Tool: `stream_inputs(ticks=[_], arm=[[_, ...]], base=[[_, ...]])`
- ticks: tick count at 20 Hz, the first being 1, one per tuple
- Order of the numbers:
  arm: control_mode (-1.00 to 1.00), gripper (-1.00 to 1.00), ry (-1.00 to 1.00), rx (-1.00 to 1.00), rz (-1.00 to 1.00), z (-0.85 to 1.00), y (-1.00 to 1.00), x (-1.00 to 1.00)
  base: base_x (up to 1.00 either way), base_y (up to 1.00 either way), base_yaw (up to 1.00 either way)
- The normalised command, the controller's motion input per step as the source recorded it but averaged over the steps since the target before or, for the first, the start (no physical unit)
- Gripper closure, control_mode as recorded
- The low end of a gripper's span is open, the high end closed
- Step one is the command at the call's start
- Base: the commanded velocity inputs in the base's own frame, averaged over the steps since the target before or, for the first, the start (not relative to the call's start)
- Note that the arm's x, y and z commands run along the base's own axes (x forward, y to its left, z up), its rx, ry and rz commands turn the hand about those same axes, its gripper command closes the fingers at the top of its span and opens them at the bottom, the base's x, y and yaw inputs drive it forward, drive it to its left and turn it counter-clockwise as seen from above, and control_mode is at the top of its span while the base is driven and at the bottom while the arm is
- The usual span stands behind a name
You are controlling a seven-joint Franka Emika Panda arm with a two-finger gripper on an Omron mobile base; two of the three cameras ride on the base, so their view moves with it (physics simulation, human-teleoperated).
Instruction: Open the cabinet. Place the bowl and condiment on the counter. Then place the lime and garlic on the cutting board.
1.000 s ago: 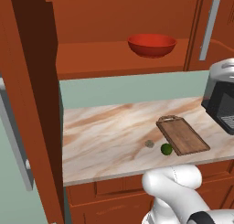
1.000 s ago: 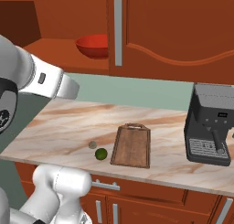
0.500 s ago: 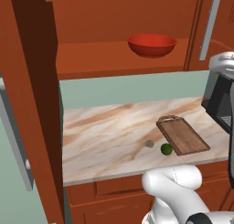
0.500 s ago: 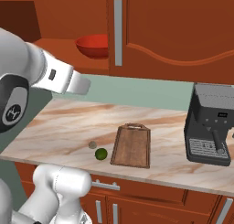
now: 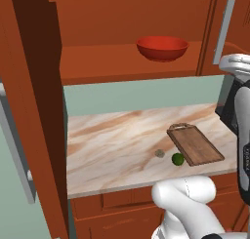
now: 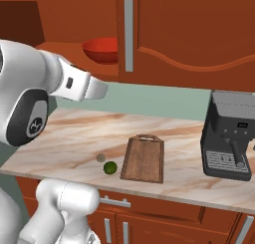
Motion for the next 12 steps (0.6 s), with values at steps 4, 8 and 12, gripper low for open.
stream_inputs(ticks=[4,8,12], arm=[[-1.0,-1.0,0.0,0.0,-0.03,0.07,-0.14,0.28],[-1.0,-1.0,0.0,0.0,-0.02,0.06,-0.26,0.28],[-1.0,-1.0,0.0,0.0,-0.02,0.12,-0.23,0.31]], base=[[0.0,0.0,0.0],[0.0,0.0,0.0],[0.0,0.0,0.0]])
